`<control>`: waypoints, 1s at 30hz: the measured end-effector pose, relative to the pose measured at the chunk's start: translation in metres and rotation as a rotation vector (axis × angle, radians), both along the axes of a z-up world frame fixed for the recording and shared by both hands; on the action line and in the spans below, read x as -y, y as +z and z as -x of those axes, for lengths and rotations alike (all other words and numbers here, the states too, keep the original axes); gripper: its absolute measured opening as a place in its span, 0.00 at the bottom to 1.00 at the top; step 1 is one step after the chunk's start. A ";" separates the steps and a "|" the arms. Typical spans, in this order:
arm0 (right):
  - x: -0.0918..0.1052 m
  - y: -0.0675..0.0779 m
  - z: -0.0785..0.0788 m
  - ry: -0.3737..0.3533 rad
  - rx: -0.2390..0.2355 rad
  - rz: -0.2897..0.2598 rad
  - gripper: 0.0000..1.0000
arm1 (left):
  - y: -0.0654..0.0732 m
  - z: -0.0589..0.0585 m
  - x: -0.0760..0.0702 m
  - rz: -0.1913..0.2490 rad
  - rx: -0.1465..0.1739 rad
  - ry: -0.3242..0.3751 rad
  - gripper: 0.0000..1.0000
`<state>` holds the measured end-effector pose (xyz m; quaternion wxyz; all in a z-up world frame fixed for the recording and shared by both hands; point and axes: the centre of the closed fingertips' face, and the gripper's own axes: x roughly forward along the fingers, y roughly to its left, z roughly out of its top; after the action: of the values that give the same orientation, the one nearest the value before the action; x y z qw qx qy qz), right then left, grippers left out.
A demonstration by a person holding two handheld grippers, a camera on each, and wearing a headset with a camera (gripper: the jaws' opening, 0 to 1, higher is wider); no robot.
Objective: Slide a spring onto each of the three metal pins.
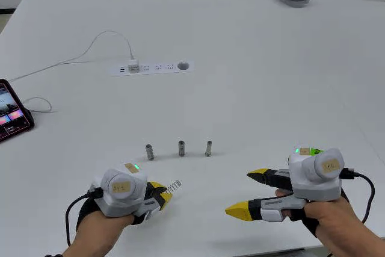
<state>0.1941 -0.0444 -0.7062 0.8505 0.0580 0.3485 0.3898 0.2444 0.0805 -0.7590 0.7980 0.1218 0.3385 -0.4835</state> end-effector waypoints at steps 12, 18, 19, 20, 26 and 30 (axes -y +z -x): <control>-0.012 0.004 -0.005 0.035 0.003 -0.005 0.72 | 0.019 -0.004 -0.014 0.027 0.036 0.027 0.10; -0.023 0.006 -0.008 0.046 -0.006 -0.029 0.70 | 0.027 -0.004 -0.019 0.035 0.051 0.036 0.10; -0.024 0.006 -0.009 0.051 -0.009 -0.030 0.70 | 0.028 -0.004 -0.019 0.037 0.053 0.037 0.10; -0.026 0.005 -0.009 0.055 -0.012 -0.030 0.70 | 0.030 -0.004 -0.020 0.039 0.055 0.038 0.10; -0.041 0.005 -0.015 0.084 -0.032 -0.054 0.69 | 0.037 -0.002 -0.020 0.050 0.067 0.037 0.10; -0.051 0.007 -0.021 0.080 -0.039 -0.088 0.68 | 0.040 0.001 -0.019 0.050 0.073 0.027 0.10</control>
<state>0.2151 0.0065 -0.6987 0.8239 0.0887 0.3494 0.4374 0.2439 0.0990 -0.7194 0.8191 0.1149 0.2985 -0.4762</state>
